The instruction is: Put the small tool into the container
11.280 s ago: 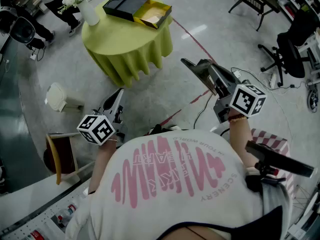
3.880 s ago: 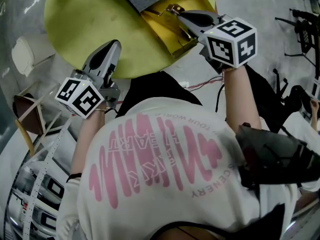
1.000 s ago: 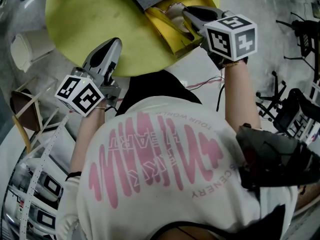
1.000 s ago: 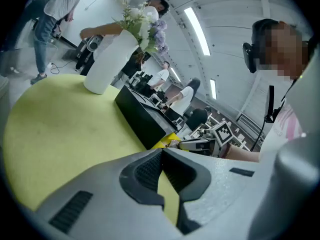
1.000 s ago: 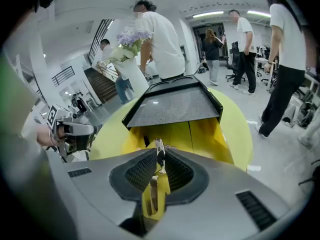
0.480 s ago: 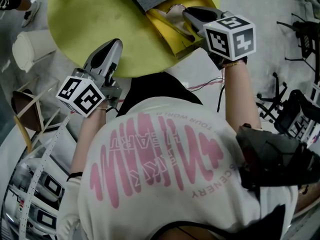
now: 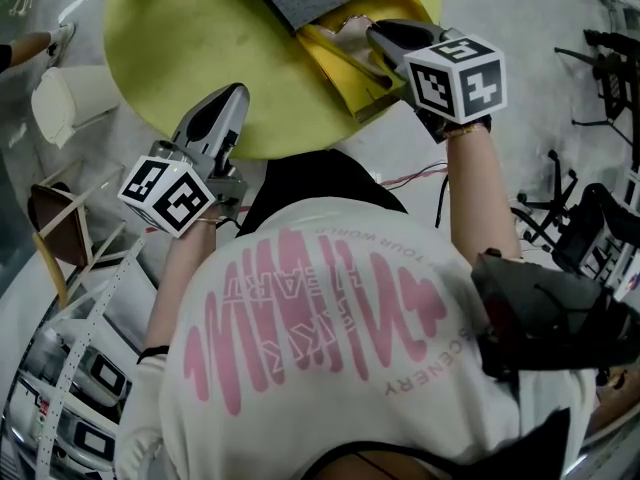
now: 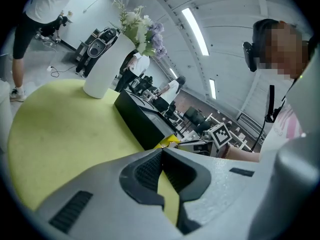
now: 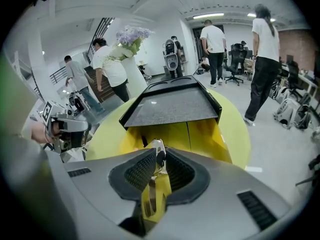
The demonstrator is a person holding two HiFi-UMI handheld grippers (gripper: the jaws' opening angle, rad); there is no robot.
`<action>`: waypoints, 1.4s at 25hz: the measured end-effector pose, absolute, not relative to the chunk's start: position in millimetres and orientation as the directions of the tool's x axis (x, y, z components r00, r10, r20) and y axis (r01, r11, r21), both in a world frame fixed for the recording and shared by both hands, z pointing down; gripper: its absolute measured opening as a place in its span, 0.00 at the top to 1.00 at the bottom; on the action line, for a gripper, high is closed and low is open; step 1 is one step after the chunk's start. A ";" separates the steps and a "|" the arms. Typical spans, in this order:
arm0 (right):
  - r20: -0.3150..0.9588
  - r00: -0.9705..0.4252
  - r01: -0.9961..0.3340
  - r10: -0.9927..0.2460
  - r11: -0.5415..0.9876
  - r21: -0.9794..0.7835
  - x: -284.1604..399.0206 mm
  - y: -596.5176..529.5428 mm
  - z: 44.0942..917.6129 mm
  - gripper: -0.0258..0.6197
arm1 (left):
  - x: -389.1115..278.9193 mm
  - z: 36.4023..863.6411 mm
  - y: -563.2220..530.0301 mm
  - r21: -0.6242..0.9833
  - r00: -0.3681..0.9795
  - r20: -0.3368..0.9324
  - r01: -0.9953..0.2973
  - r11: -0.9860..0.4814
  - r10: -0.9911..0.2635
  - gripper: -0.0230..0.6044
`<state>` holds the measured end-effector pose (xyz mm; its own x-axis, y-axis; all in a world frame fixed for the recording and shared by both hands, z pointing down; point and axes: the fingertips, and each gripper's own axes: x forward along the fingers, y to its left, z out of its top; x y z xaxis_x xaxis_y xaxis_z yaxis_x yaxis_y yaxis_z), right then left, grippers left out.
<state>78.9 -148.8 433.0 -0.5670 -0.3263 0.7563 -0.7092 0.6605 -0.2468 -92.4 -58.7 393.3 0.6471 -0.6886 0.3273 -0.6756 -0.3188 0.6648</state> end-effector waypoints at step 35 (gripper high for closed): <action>0.560 -0.522 -0.851 -0.644 0.345 -0.397 110.8 -137.7 358.5 0.93 | -87.2 308.9 -56.1 0.681 0.639 0.149 -0.620 -0.391 -0.754 0.95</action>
<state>110.8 -137.7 358.5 -0.5220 -0.6436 0.5598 -0.8507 0.3449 -0.3967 -87.2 -56.1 308.9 0.6394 -0.7544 0.1489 -0.6197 -0.3909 0.6806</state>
